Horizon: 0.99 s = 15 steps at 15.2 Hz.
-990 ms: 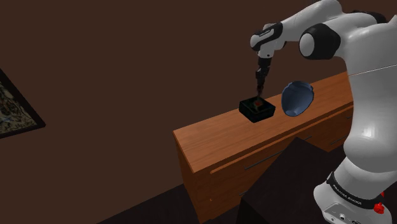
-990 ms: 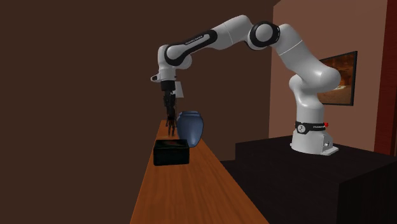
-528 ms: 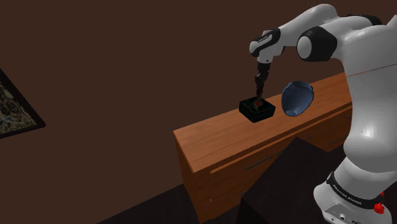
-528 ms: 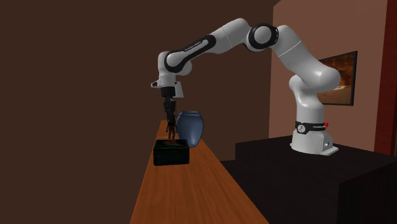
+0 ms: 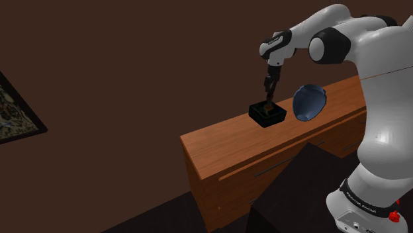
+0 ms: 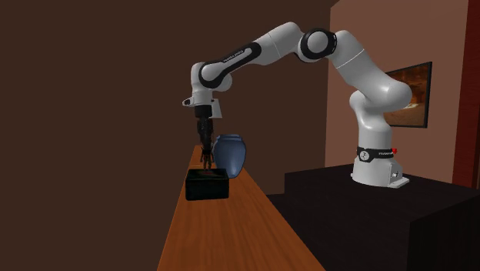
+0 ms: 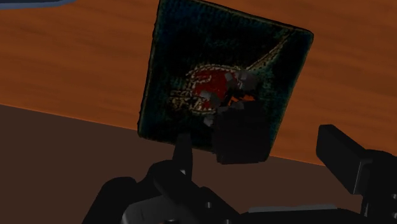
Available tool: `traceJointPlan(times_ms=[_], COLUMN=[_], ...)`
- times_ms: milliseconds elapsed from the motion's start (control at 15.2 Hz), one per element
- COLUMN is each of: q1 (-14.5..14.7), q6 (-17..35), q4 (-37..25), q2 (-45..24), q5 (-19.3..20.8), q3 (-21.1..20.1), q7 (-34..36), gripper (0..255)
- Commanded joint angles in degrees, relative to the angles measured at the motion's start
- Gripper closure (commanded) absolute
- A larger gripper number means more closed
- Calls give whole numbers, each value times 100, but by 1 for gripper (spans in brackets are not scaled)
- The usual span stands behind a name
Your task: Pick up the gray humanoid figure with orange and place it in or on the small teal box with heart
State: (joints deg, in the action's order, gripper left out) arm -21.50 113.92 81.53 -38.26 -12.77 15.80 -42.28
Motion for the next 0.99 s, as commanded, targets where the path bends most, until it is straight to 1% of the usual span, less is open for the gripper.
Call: traceJointPlan(times_ms=[0,132,396,924], q1=[0,0,-28,-28], q6=[0,0,-619,-619], q4=[0,0,-443,-443], q2=[0,0,185,185], q5=[0,0,74,74], q3=[0,0,47,47], q7=[0,0,57,57], gripper=[0,0,0,0])
